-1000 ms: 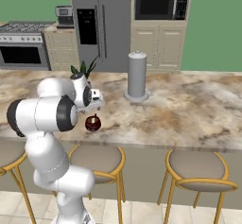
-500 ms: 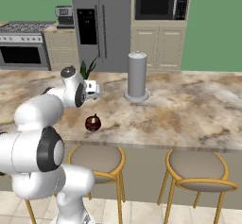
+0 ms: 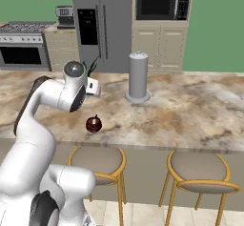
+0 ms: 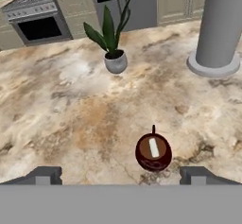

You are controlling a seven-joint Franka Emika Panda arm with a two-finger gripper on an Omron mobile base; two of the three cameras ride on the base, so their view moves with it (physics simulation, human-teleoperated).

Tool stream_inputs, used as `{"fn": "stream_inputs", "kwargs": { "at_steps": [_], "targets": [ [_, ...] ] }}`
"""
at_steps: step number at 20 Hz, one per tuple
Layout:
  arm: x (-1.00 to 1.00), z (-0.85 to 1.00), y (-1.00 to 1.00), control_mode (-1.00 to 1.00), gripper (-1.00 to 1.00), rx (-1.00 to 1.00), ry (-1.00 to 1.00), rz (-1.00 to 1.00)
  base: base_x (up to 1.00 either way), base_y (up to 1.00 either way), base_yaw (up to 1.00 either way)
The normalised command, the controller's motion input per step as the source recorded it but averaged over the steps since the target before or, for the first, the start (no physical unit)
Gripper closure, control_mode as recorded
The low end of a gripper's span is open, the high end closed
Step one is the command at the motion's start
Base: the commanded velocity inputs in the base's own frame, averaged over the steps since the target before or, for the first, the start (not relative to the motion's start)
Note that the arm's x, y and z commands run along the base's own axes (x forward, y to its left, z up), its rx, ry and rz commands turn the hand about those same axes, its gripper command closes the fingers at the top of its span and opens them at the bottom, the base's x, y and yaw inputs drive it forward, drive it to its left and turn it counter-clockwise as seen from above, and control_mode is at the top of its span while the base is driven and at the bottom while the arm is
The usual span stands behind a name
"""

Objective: Pick up the marshmallow and place it in the cup of hot chocolate on the dining counter.

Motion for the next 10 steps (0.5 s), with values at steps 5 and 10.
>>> {"fn": "stream_inputs", "kwargs": {
  "at_steps": [5,10],
  "targets": [
    [-0.68,0.74,0.0,-1.0,-1.0,0.02,-0.03,-0.1,0.0,0.0,0.0],
    [-0.73,0.55,0.0,-1.0,-1.0,-0.02,0.0,-0.08,0.0,0.0,0.0]
  ]
}}
